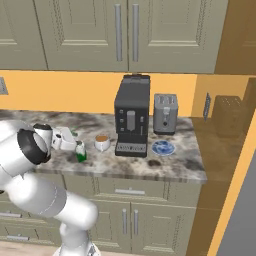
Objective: Take a sugar cube from the saucer and place it inside the coffee. Then, grab milk from the fridge and place it next to the coffee on the counter to sweeten the coffee.
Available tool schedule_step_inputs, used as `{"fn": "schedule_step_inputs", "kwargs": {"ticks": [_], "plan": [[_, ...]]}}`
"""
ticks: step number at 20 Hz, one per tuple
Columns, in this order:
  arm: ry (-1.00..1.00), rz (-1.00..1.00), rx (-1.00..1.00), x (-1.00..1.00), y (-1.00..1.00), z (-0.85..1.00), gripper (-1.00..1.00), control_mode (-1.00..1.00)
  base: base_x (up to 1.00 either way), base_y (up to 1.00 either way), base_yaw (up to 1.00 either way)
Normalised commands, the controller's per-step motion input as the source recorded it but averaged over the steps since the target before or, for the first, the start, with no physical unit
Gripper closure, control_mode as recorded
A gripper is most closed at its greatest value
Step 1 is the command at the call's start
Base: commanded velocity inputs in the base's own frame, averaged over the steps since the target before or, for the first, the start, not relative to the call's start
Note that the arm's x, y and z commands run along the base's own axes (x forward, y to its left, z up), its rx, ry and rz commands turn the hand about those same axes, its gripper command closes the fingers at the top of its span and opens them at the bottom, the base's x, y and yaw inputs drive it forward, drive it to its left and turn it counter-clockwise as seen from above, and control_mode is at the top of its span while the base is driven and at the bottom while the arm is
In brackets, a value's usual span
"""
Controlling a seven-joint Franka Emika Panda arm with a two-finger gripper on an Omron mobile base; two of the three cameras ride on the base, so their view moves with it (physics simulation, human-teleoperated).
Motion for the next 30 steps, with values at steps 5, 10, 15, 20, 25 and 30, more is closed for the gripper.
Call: {"fn": "schedule_step_inputs", "kwargs": {"ticks": [5,10,15,20,25,30], "plan": [[-0.17,-0.02,0.0,-0.1,0.12,0.69,-1.0,-1.0,0.0,0.0,0.0],[-0.33,0.0,0.01,-0.94,-0.11,1.0,-1.0,-1.0,0.0,0.0,0.0],[-0.44,0.0,0.11,-1.0,-0.68,0.86,-1.0,-1.0,0.0,0.0,0.0],[-0.41,0.0,0.14,-1.0,-0.97,0.74,-1.0,-1.0,0.0,0.0,0.0],[-0.37,0.0,0.16,-1.0,-1.0,0.71,-1.0,-1.0,0.0,0.0,0.0],[-0.43,0.0,0.18,-0.99,-1.0,0.24,-1.0,-1.0,0.0,0.0,0.0]]}}
